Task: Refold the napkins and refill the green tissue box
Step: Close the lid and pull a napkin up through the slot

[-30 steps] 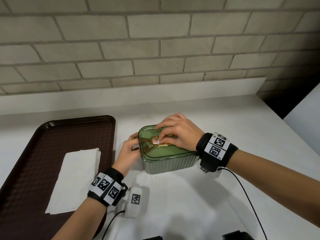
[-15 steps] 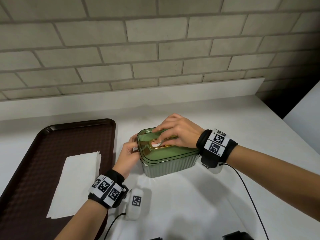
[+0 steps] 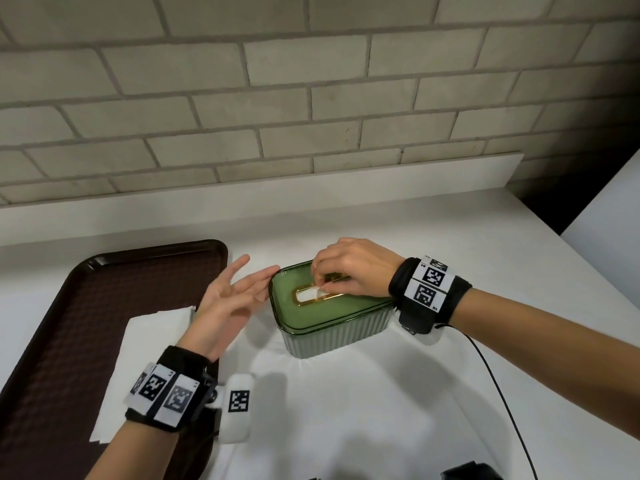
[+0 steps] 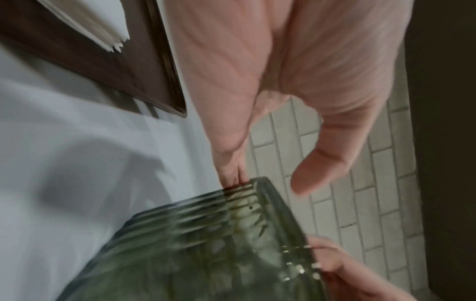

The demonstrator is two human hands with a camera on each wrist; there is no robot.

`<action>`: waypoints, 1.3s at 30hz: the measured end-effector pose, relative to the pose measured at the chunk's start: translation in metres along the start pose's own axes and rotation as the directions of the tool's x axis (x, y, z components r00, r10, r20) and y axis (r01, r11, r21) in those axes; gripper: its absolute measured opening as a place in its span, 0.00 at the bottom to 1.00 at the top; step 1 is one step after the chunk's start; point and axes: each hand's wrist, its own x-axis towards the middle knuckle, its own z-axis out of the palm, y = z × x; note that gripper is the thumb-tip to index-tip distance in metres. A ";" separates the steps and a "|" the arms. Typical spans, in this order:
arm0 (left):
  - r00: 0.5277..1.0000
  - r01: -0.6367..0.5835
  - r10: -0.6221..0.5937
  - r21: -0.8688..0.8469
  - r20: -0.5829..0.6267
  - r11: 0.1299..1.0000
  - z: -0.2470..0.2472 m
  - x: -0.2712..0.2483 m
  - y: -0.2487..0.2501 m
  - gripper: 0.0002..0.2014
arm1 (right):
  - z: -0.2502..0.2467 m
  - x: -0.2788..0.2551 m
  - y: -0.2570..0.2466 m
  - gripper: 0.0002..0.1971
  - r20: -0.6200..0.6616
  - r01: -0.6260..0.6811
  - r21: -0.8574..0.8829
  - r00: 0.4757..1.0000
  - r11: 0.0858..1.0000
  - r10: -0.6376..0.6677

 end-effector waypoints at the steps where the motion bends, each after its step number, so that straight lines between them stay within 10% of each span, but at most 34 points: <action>1: 1.000 -0.017 0.016 0.046 0.013 0.999 0.004 -0.003 0.002 0.36 | 0.000 0.000 -0.001 0.05 0.007 -0.008 0.007 1.000 1.000 0.007; 4: 0.996 -0.077 0.047 0.443 0.079 0.893 0.019 -0.010 -0.001 0.53 | 0.000 0.001 -0.004 0.05 0.012 -0.031 0.022 0.999 0.999 0.031; 9: 0.958 -0.286 0.035 0.943 0.285 0.172 0.039 0.002 -0.017 0.63 | -0.007 0.000 -0.010 0.05 0.046 -0.118 0.082 0.992 0.990 0.114; 12: 0.938 -0.345 -0.035 0.939 0.345 0.003 0.043 0.016 -0.025 0.59 | -0.014 -0.001 -0.015 0.06 0.042 -0.175 0.140 0.984 0.975 0.171; 17: 0.951 -0.273 -0.096 0.943 0.294 0.188 0.052 0.012 -0.008 0.49 | -0.019 -0.003 -0.022 0.04 -0.018 -0.210 0.212 0.976 0.955 0.218; 21: 0.927 -0.347 0.178 0.935 0.331 0.068 0.049 0.012 -0.004 0.15 | -0.020 -0.002 -0.028 0.05 -0.040 -0.208 0.304 0.972 0.930 0.230; 26: 0.882 -0.380 0.303 0.925 0.361 0.002 0.059 0.004 0.004 0.03 | -0.024 -0.008 -0.011 0.14 0.147 -0.304 0.189 0.949 0.934 0.279; 31: 0.899 -0.381 0.288 0.914 0.331 0.140 0.063 0.003 0.008 0.05 | -0.025 -0.015 0.001 0.08 0.224 -0.312 0.029 0.928 0.950 0.298; 39: 0.935 -0.275 0.246 0.960 0.256 0.047 0.075 0.012 0.005 0.14 | -0.032 -0.017 -0.012 0.09 0.084 -0.308 0.488 0.948 0.817 0.307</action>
